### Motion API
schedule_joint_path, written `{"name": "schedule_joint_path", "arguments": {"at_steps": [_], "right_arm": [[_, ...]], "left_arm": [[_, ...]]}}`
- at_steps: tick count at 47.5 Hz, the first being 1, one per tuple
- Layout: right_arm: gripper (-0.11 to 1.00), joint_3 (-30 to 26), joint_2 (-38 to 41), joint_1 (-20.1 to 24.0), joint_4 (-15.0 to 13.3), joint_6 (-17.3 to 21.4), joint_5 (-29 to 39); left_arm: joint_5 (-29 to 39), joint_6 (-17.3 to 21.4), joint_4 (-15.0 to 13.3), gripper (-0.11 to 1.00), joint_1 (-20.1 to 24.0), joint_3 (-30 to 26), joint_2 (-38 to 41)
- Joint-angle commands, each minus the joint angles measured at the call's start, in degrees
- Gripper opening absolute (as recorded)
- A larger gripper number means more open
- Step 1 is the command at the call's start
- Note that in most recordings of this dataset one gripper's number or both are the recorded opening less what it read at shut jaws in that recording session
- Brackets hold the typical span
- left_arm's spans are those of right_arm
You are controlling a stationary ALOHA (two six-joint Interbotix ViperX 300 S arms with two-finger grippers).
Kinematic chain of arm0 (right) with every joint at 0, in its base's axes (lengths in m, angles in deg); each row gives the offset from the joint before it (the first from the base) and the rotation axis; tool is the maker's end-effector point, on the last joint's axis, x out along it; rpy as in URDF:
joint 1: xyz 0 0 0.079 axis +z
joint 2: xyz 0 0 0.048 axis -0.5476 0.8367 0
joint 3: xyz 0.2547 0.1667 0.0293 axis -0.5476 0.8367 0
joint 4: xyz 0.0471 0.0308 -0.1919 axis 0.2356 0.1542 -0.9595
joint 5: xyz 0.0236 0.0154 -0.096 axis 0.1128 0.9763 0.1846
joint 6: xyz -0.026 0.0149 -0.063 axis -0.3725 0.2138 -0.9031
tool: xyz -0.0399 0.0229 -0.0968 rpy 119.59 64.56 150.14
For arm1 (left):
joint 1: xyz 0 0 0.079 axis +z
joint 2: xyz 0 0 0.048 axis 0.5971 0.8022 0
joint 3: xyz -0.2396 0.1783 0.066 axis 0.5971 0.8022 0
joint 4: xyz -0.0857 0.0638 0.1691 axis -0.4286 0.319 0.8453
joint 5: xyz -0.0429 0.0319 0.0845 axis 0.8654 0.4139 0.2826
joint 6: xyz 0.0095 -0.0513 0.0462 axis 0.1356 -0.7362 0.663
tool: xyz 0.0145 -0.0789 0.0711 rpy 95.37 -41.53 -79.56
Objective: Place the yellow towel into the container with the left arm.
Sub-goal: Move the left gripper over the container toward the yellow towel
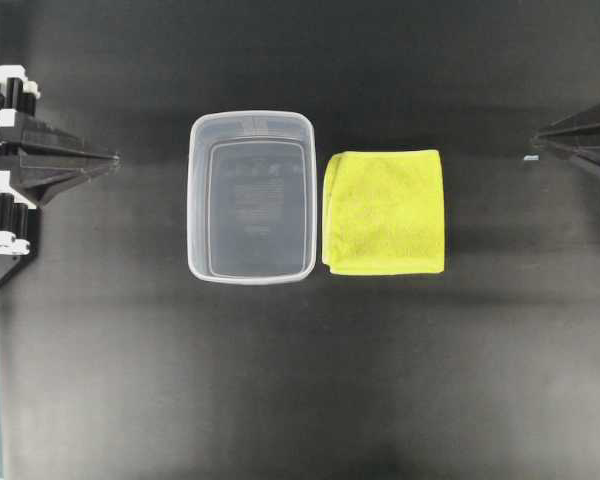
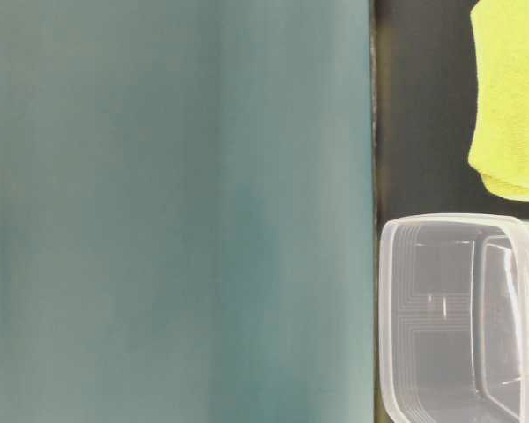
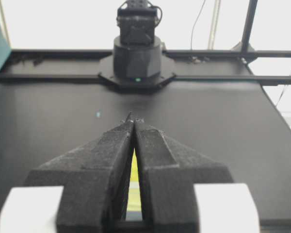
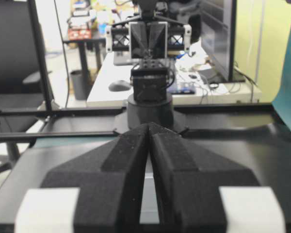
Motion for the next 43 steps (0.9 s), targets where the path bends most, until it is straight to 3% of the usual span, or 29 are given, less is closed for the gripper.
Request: {"name": "schedule_joint_path", "arguments": {"at_steps": [1,5,13,26,38,40,43], "right_arm": [[0.01,-1.32,0.62,0.26,0.35,0.79,-0.35],[0.0,-2.02,0.18,0.0,2.29,1.41,0.44],[0.0,-3.16,-2.46,-1.14,2.46,1.76,4.39],[0.0,-4.83,-9.05,-5.36,2.46,2.2,27.07],[0.01,-4.75,-17.14,-6.5,2.46,2.11,36.3],[0.03,-4.66,-18.19,-6.5,2.37,2.2,37.44],[0.18,-4.48,-19.07,-6.59,2.46,2.11,38.32]], "left_arm": [[3.78,-2.02,2.2,0.06,1.76,-4.48,2.55],[10.9,-2.72,2.2,0.01,2.64,-10.55,5.19],[26.72,-2.11,2.29,0.01,2.55,-21.97,13.1],[36.04,-1.85,2.37,0.01,0.18,-38.85,31.03],[48.34,-1.67,2.46,0.01,-0.09,-53.79,46.14],[49.75,-1.67,2.46,0.01,0.0,-55.63,47.9],[51.94,-1.67,2.46,0.01,0.35,-58.45,50.89]]}}
